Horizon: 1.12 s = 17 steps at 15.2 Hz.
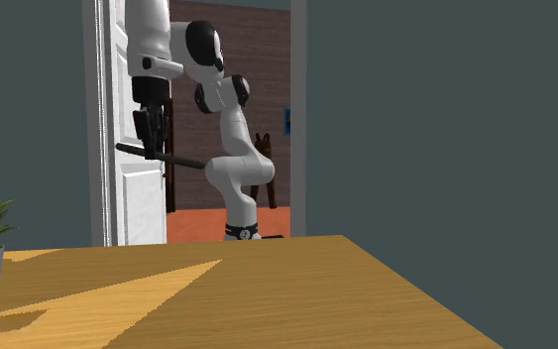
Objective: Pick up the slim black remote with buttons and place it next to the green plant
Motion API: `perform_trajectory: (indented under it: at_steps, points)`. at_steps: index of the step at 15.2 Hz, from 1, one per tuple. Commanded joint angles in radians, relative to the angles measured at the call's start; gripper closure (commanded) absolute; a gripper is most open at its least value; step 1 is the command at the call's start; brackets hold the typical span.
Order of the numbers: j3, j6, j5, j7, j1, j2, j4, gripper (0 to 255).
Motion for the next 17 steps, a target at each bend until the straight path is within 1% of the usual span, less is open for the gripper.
perform_trajectory:
  at_steps: [1,6,10,14,17]
  points:
    - [-0.043,0.003,-0.021,-0.053,-0.012,0.009,0.018,255]
    - [-0.162,0.014,-0.051,-0.186,-0.022,0.064,0.095,255]
    - [-0.273,0.03,-0.053,-0.301,-0.013,0.133,0.175,255]
    - [-0.411,0.05,-0.022,-0.431,0.018,0.23,0.271,255]
    - [-0.551,0.07,0.041,-0.551,0.064,0.336,0.354,255]
